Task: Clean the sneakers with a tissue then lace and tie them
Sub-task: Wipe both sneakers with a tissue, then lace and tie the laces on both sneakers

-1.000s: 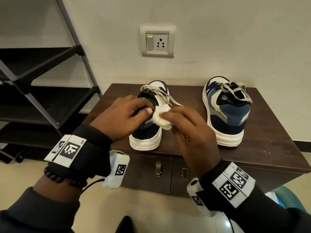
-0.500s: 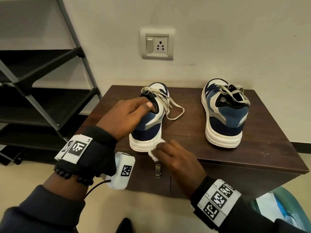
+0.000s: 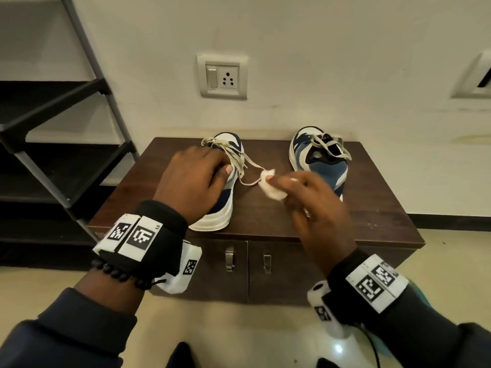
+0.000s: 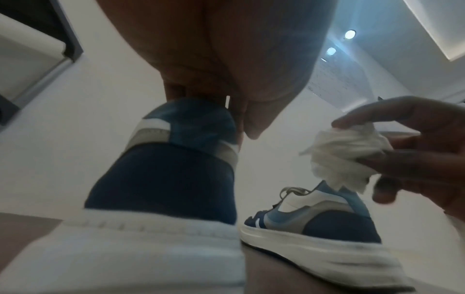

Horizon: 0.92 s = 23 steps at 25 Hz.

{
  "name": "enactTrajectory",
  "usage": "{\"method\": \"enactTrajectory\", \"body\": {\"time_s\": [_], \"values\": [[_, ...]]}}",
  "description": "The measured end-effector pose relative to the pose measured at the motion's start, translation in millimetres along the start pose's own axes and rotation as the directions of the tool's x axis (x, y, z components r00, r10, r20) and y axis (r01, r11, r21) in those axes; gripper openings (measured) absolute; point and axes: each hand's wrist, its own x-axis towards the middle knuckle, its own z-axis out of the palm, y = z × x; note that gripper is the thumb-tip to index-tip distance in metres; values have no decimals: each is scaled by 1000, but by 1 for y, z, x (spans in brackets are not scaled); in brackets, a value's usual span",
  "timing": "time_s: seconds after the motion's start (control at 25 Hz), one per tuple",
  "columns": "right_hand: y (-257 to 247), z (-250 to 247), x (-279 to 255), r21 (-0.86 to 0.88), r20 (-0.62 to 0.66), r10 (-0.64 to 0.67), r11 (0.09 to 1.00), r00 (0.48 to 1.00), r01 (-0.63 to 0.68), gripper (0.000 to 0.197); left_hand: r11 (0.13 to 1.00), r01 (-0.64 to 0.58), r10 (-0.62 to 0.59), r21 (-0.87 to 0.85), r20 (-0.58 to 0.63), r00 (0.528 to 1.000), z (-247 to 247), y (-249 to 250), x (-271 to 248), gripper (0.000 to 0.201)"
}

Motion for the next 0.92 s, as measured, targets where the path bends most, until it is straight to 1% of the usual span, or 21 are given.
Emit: {"method": "enactTrajectory", "body": {"time_s": [0.08, 0.12, 0.16, 0.2, 0.28, 0.36, 0.44, 0.52, 0.56, 0.64, 0.68, 0.72, 0.8, 0.84, 0.92], "values": [[15, -27, 1, -32, -151, 63, 997, 986, -69, 32, 996, -78, 79, 43, -19, 997, 3, 11, 1, 25], [24, -41, -1, -44, -229, 106, 992, 968, -119, 31, 994, -102, 103, 36, -18, 995, 5, 17, 2, 25], [33, -55, -3, -52, -313, 152, 983, 937, -177, 30, 992, -121, 122, 21, -15, 992, 7, 23, 2, 26], [44, -67, -8, -51, -403, 204, 968, 892, -244, 28, 991, -134, 134, 6, -2, 991, 8, 30, 3, 28], [61, -86, -20, -1, -561, 314, 925, 766, -380, 26, 988, -153, 153, -9, 39, 987, 12, 43, 5, 32], [80, -98, -40, 23, -660, 387, 867, 645, -497, 21, 984, -179, 179, -10, 90, 980, 18, 53, 7, 31], [103, -101, -71, -4, -707, 457, 760, 540, -649, 20, 979, -206, 204, -4, 147, 968, 25, 62, 8, 26], [130, -92, -109, -15, -698, 567, 600, 438, -800, 21, 974, -224, 224, -21, 192, 955, 32, 69, 10, 21], [141, -84, -129, -30, -666, 632, 508, 396, -861, 22, 973, -230, 231, -29, 204, 951, 35, 71, 10, 21], [163, -67, -169, -128, -552, 759, 333, 346, -934, 25, 972, -233, 233, -29, 223, 947, 40, 76, 11, 21], [173, -60, -188, -196, -487, 807, 272, 334, -942, 27, 972, -235, 235, -29, 231, 944, 43, 78, 12, 21], [182, -55, -206, -255, -431, 843, 228, 321, -940, 29, 970, -241, 242, -32, 236, 941, 45, 79, 12, 21], [198, -47, -236, -337, -357, 886, 172, 295, -926, 31, 968, -249, 250, -38, 255, 934, 48, 81, 13, 19], [205, -44, -248, -359, -337, 898, 155, 283, -920, 30, 969, -244, 245, -39, 276, 929, 50, 82, 12, 19], [214, -39, -261, -380, -329, 914, 102, 238, -919, 28, 973, -228, 229, -43, 322, 919, 52, 82, 12, 19]]}}
